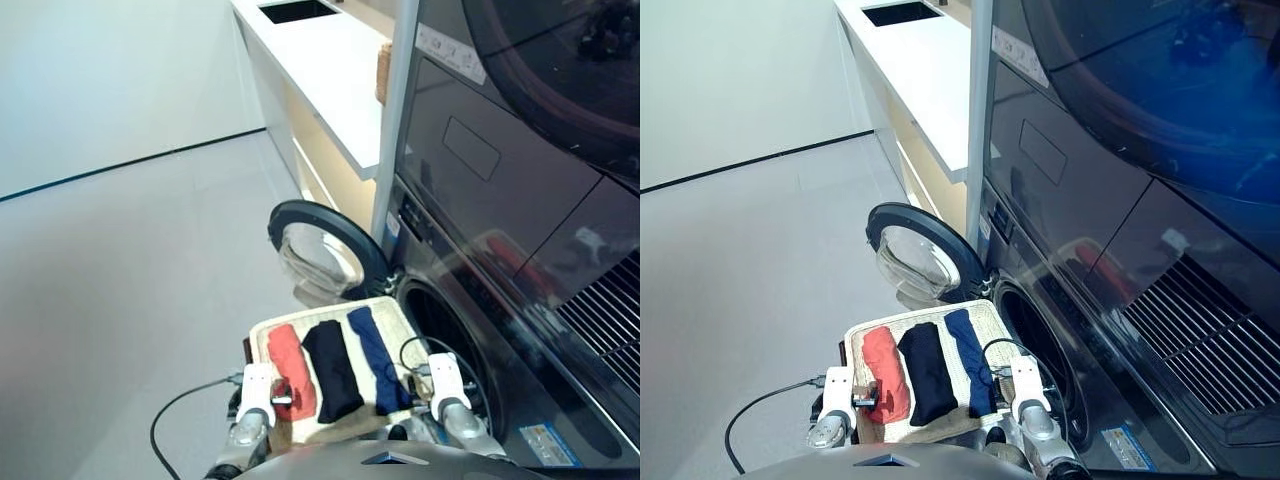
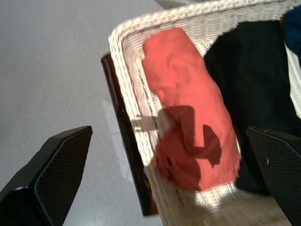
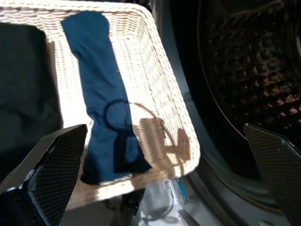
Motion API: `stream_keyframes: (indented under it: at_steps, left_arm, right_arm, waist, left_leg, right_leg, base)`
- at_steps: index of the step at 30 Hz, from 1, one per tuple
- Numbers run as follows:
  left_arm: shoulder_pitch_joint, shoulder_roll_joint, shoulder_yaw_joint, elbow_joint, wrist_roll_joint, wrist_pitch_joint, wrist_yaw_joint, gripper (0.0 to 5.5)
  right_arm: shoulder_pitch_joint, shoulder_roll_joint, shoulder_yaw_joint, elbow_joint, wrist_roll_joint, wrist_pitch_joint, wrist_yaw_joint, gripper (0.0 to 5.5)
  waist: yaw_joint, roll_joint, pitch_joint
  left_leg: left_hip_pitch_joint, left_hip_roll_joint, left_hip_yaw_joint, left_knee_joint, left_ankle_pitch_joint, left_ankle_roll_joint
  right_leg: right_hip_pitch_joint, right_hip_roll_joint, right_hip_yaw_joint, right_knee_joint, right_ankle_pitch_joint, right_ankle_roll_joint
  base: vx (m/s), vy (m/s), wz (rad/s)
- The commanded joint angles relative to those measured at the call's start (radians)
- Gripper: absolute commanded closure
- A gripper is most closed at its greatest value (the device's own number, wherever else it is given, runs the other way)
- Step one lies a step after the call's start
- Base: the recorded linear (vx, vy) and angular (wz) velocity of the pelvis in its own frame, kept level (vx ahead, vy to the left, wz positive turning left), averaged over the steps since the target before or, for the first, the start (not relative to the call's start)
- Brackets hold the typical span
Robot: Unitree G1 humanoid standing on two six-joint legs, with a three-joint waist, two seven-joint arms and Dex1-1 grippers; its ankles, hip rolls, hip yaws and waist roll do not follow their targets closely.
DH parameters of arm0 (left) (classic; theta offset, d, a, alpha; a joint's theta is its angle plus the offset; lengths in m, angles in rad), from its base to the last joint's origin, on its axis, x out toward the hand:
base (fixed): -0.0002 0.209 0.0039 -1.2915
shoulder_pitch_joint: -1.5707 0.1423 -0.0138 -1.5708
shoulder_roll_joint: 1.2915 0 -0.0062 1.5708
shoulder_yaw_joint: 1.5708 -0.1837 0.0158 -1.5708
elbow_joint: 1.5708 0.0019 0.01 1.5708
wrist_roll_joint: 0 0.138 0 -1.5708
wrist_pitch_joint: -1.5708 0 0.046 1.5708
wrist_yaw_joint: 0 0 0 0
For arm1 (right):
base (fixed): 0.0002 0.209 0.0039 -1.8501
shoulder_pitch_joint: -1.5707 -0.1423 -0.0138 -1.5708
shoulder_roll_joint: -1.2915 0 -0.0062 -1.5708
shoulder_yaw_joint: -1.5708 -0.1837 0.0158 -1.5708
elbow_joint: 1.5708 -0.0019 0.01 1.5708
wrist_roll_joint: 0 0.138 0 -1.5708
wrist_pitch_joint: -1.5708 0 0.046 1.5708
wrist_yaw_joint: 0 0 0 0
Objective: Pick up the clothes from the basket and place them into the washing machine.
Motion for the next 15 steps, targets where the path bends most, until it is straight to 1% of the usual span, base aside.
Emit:
stream_keyframes:
  at_steps: [1,4,5,6,8,9,11,12,13,15]
  left_arm:
    - [-0.184,0.020,-0.026,-0.010,-0.017,-0.047,0.053,0.00]
    - [-0.210,0.021,-0.032,-0.010,-0.004,-0.046,0.075,0.00]
    - [-0.247,0.026,-0.030,-0.016,-0.021,-0.047,0.091,0.00]
    - [-0.247,0.026,-0.030,-0.016,-0.021,-0.047,0.091,0.00]
    - [-0.285,0.032,-0.029,-0.030,-0.044,-0.053,0.101,0.00]
    - [-0.318,0.038,-0.027,-0.031,-0.050,-0.054,0.117,0.00]
    - [-0.355,0.041,-0.023,-0.025,-0.048,-0.053,0.139,0.00]
    - [-0.356,0.040,-0.023,-0.025,-0.048,-0.053,0.139,0.00]
    - [-0.392,0.046,-0.016,-0.008,-0.055,-0.055,0.158,0.00]
    - [-0.425,0.052,0.002,0.016,-0.065,-0.052,0.178,0.00]
  right_arm:
    - [-0.153,0.006,0.056,-0.101,0.028,-0.079,-0.025,0.00]
    - [-0.169,0.004,0.062,-0.125,0.029,-0.082,-0.030,0.00]
    - [-0.194,0.002,0.069,-0.157,0.037,-0.090,-0.036,0.00]
    - [-0.195,0.002,0.069,-0.157,0.037,-0.089,-0.036,0.00]
    - [-0.222,-0.003,0.083,-0.196,0.043,-0.097,-0.043,0.00]
    - [-0.244,-0.005,0.095,-0.220,0.044,-0.102,-0.048,0.00]
    - [-0.265,-0.006,0.103,-0.249,0.046,-0.110,-0.052,0.00]
    - [-0.265,-0.006,0.103,-0.249,0.046,-0.110,-0.052,0.00]
    - [-0.286,-0.010,0.110,-0.273,0.046,-0.118,-0.059,0.00]
    - [-0.304,-0.011,0.107,-0.282,0.056,-0.128,-0.064,0.00]
  waist:
    - [-0.019,-0.058,0.103]
    - [-0.019,-0.057,0.111]
    - [-0.022,-0.058,0.132]
    - [-0.022,-0.058,0.131]
    - [-0.026,-0.061,0.156]
    - [-0.029,-0.067,0.174]
    - [-0.034,-0.074,0.191]
    - [-0.033,-0.074,0.192]
    - [-0.040,-0.083,0.210]
    - [-0.047,-0.089,0.216]
  left_leg:
    - [-0.085,-0.104,0.029,0.055,-0.036,0.039]
    - [-0.110,-0.106,0.033,0.056,-0.032,0.040]
    - [-0.146,-0.107,0.032,0.061,-0.027,0.040]
    - [-0.148,-0.107,0.032,0.062,-0.027,0.040]
    - [-0.193,-0.102,0.032,0.079,-0.025,0.040]
    - [-0.235,-0.100,0.034,0.106,-0.026,0.041]
    - [-0.284,-0.097,0.039,0.137,-0.030,0.041]
    - [-0.284,-0.096,0.040,0.140,-0.033,0.041]
    - [-0.331,-0.096,0.045,0.171,-0.035,0.042]
    - [-0.384,-0.094,0.046,0.204,-0.045,0.043]
  right_leg:
    - [-0.091,0.009,0.051,0.070,-0.017,0.038]
    - [-0.119,0.008,0.051,0.077,-0.013,0.038]
    - [-0.158,0.005,0.049,0.093,-0.013,0.037]
    - [-0.160,0.005,0.049,0.094,-0.013,0.037]
    - [-0.213,0.002,0.052,0.120,-0.016,0.035]
    - [-0.255,0.001,0.055,0.140,-0.016,0.031]
    - [-0.300,-0.002,0.058,0.160,-0.013,0.030]
    - [-0.300,-0.001,0.059,0.162,-0.015,0.030]
    - [-0.347,-0.003,0.061,0.180,-0.010,0.028]
    - [-0.398,-0.005,0.067,0.204,-0.011,0.027]
  base:
    - [0.000,0.000,0.000]
    - [-0.010,0.017,-0.036]
    - [0.000,0.000,0.000]
    - [-0.078,0.035,-0.082]
    - [-0.095,0.031,-0.035]
    - [-0.107,0.038,-0.021]
    - [-0.081,0.026,-0.018]
    - [-0.106,0.020,-0.021]
    - [-0.087,0.025,-0.044]
    - [-0.090,0.031,-0.070]
